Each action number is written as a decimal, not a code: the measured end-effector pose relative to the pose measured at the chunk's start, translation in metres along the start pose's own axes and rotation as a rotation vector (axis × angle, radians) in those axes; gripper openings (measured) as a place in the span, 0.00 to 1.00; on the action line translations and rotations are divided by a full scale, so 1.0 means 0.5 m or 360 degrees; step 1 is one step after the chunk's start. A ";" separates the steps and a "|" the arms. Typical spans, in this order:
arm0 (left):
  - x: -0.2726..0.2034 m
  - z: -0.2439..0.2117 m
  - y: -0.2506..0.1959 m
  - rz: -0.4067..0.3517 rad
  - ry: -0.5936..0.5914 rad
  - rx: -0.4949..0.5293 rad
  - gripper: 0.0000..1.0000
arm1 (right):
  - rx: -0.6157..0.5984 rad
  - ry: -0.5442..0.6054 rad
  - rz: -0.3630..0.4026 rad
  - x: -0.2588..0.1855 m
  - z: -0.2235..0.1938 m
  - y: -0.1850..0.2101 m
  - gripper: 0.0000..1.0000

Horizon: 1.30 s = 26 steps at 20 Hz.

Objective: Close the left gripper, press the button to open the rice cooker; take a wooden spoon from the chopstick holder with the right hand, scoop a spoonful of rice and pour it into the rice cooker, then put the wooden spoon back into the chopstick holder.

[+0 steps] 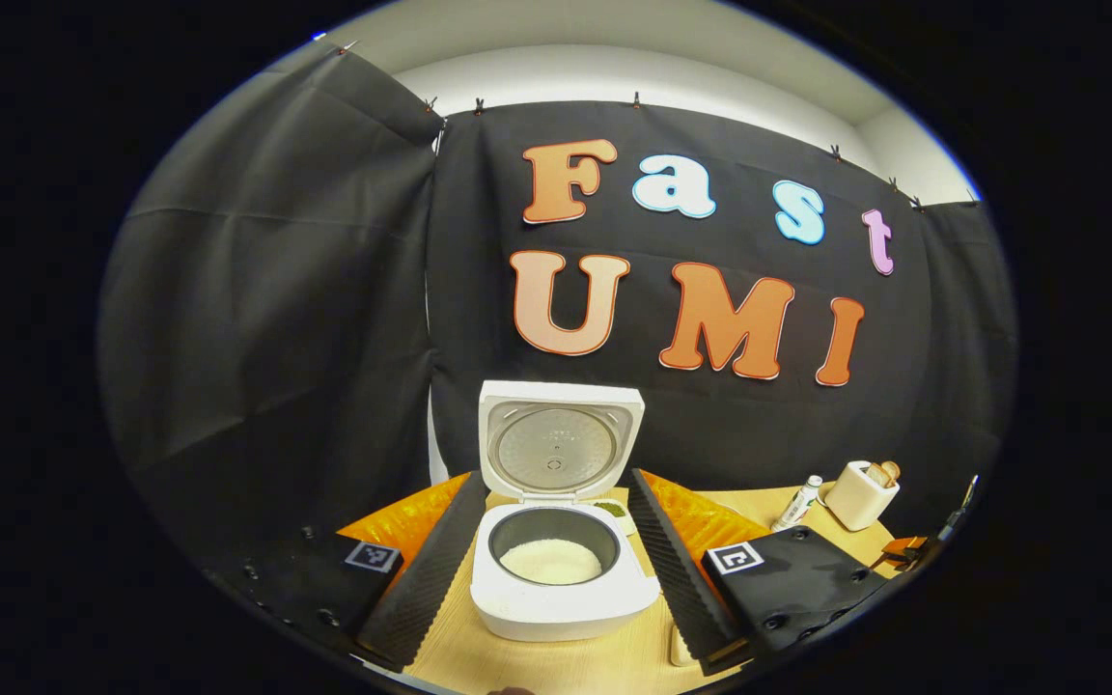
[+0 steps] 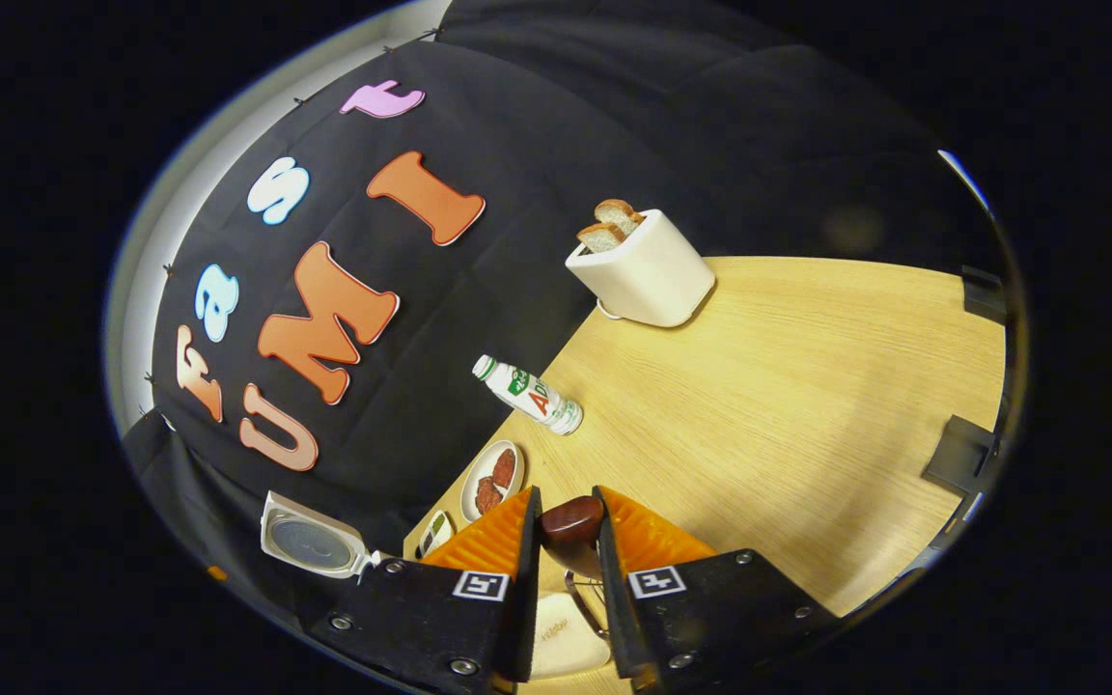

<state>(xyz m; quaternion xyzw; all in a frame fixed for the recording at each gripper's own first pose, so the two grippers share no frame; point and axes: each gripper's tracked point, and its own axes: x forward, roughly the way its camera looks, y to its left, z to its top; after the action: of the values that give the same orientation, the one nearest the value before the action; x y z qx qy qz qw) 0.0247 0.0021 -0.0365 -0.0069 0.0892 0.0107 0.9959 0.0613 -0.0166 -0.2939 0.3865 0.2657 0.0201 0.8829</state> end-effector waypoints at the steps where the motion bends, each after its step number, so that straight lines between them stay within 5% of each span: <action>1: 0.002 0.000 0.000 -0.0001 0.0001 -0.0006 1.00 | -0.0014 -0.0010 -0.0026 -0.003 0.010 -0.008 0.39; 7: 0.003 0.008 0.007 0.0000 -0.0007 -0.0007 0.99 | -0.0197 -0.0106 -0.0196 -0.013 0.066 -0.040 0.94; 11: 0.006 0.029 0.001 -0.0015 -0.0013 -0.0006 0.99 | -0.0401 -0.0211 -0.0248 -0.041 0.129 -0.014 0.94; 26: 0.259 0.211 -0.023 0.0035 -0.0039 0.0077 1.00 | -0.0737 -0.0378 0.0050 -0.141 0.153 0.258 0.94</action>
<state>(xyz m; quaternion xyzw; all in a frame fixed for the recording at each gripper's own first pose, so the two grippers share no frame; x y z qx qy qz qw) 0.1711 -0.0052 0.0445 0.0181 0.0773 0.0195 0.9967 0.0599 0.0057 -0.1297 0.1778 0.1423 0.0487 0.9725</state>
